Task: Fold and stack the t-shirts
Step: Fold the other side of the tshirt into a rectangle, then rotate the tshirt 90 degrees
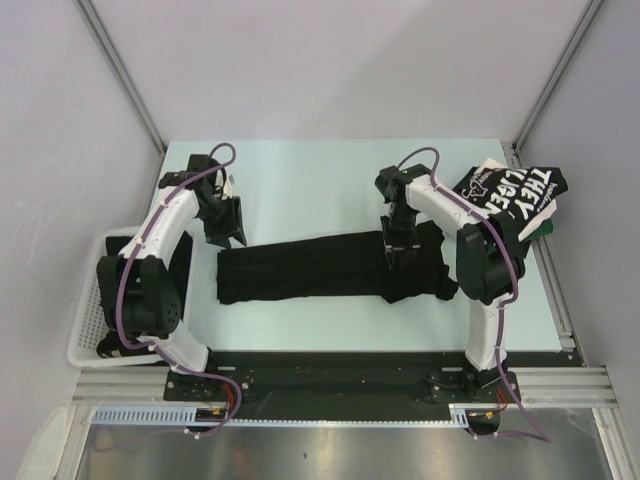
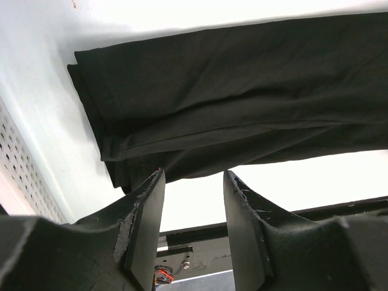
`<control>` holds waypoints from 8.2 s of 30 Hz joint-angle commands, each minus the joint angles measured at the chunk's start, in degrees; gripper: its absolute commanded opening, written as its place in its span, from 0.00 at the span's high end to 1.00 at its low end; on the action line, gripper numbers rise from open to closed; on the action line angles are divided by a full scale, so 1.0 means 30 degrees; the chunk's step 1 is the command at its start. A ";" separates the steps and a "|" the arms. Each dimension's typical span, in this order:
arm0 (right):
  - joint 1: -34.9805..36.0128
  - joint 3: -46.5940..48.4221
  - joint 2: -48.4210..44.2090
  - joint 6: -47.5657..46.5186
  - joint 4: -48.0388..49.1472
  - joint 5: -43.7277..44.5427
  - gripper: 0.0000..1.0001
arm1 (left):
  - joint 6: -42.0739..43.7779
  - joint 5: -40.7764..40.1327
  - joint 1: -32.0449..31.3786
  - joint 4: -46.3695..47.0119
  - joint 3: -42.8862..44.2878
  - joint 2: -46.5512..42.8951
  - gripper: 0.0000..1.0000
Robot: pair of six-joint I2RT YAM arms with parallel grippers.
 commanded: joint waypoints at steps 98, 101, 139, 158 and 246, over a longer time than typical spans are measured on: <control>-0.3907 -0.8006 -0.0009 -0.4060 1.0819 0.0181 0.80 | 0.0453 -0.1303 -0.0112 -0.1530 0.1389 -0.0322 0.48; -0.3878 -0.6981 0.0635 -0.4236 1.0615 0.0386 0.81 | 0.0453 -0.1391 -0.0112 -0.1589 0.1389 -0.0409 0.48; -0.4435 0.9126 0.9102 -0.6669 0.6397 0.4313 0.85 | 0.0336 -0.1801 -0.0083 -0.1618 0.0803 -0.0849 0.44; -0.3527 1.5111 1.2091 -0.7343 0.6892 0.4136 0.84 | 0.0277 -0.2006 -0.0083 -0.1500 -0.0807 -0.2225 0.44; -0.2676 -0.0532 -0.7566 -1.0449 1.7674 0.7506 0.01 | -0.1393 -0.4643 -0.3306 0.3275 -0.3708 0.0938 0.02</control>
